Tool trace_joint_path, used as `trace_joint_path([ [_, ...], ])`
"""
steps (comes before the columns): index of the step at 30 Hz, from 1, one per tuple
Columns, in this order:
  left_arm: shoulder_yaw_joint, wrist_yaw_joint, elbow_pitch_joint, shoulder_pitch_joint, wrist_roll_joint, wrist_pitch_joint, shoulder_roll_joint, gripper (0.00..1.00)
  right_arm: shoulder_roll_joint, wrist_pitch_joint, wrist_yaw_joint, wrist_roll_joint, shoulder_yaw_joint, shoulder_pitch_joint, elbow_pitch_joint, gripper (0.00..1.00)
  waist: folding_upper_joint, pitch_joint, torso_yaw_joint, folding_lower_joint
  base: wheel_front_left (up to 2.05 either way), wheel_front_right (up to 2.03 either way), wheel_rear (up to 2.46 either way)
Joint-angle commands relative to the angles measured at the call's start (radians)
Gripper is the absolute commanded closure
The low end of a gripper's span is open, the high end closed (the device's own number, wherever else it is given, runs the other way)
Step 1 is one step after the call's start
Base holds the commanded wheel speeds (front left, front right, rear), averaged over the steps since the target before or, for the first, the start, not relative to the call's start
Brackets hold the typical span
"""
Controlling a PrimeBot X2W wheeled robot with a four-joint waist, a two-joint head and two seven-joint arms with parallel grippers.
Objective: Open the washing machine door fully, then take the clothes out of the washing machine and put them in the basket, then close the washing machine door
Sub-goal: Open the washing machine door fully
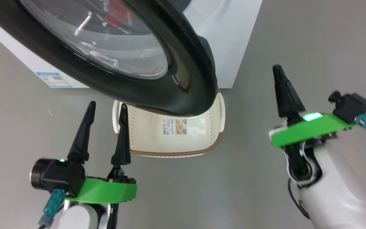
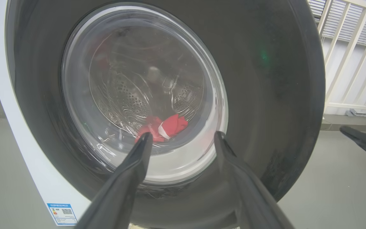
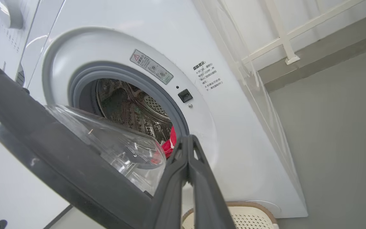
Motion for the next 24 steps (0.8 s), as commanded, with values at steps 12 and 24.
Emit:
trace_joint_path([
  [12,0.007,0.010,-0.029,-0.034,-0.003,-0.005,0.016,0.00,0.007,0.251,0.006,0.555,0.034,-0.250,0.046,1.00,-0.0001,0.048,0.043,0.0000,0.00,0.00,0.00],
  [24,-0.014,0.019,-0.023,-0.048,-0.013,-0.005,0.016,0.00,-0.038,0.689,0.006,0.835,0.027,-0.388,0.122,1.00,-0.0001,0.078,0.072,0.0000,0.00,0.00,0.00],
])
